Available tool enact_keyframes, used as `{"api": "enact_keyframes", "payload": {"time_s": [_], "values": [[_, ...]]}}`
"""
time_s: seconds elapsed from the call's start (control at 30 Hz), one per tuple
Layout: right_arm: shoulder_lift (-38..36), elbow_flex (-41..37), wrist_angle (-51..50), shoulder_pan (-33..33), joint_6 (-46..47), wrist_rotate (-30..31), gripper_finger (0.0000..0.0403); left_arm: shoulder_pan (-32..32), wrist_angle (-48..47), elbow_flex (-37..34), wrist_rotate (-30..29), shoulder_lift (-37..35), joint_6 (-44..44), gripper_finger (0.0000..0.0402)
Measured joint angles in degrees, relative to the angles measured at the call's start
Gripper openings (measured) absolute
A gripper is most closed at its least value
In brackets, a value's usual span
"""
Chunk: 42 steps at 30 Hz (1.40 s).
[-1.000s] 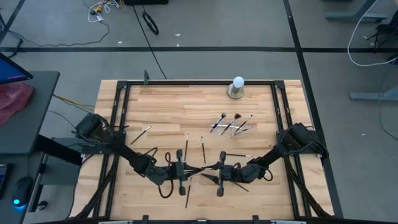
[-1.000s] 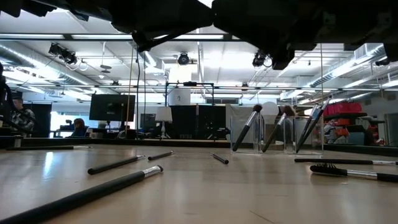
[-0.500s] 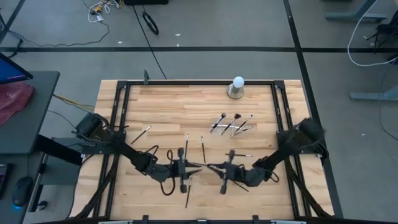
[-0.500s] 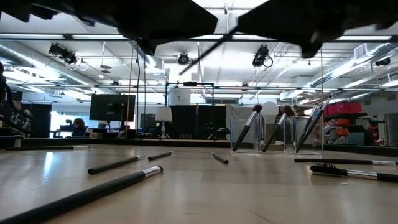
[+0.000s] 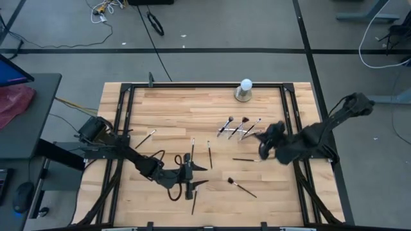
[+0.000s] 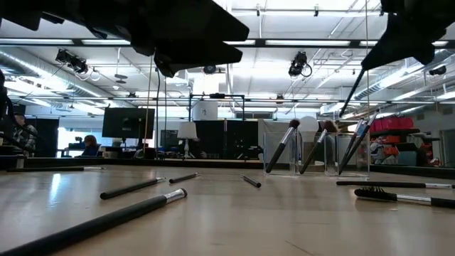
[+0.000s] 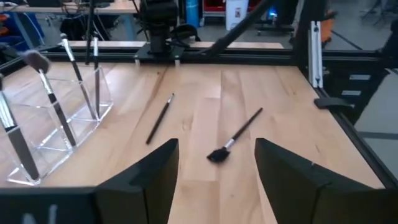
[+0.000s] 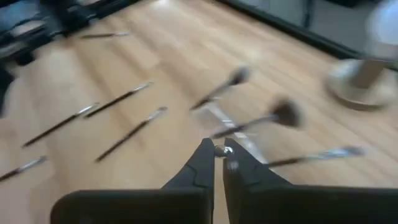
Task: Put items in baskets/containers
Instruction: Put the black liner brush into the transparent organizer, then put the black eyeshadow brush into the transparent organizer
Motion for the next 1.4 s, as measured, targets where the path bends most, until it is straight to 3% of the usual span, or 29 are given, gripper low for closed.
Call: {"api": "enact_keyframes", "payload": {"time_s": [0.17, 0.5, 0.67, 0.8, 0.97, 1.1, 1.27, 1.4], "values": [[-3.5, -1.9, -1.6, -6.1, 0.6, -1.2, 0.0009, 0.3, -0.1, 0.0, -0.1, 0.0, 0.0, 0.0213], [-3.1, -14.5, 21.6, -17.6, -9.9, -14.8, 0.0010, 0.3, -0.3, 0.0, 0.0, 0.0, 0.0, 0.0204], [-3.1, -15.8, 22.8, -22.0, -12.3, -19.2, 0.0020, 0.3, -0.3, 0.0, 0.0, 0.0, 0.1, 0.0204], [-3.1, -15.8, 22.7, -22.8, -14.6, -20.2, 0.0057, 0.3, -0.2, 0.0, 0.0, 0.0, 0.0, 0.0204], [-3.8, -15.8, 22.5, -22.9, -17.9, -19.5, 0.0134, 0.3, -0.2, 0.0, 0.0, 0.0, -0.2, 0.0204], [-6.2, -12.5, 16.1, -22.9, -18.4, -18.6, 0.0182, 0.3, -0.2, 0.0, -0.1, 0.0, -1.5, 0.0204], [-9.1, -7.8, 14.2, -21.3, -20.5, -18.4, 0.0197, -0.5, -2.2, 0.0, -0.9, -0.8, -2.9, 0.0204], [-8.9, -7.0, 26.0, -15.2, -28.6, -19.4, 0.0192, -2.1, -17.5, 0.0, -3.5, -7.2, -11.7, 0.0204]]}}
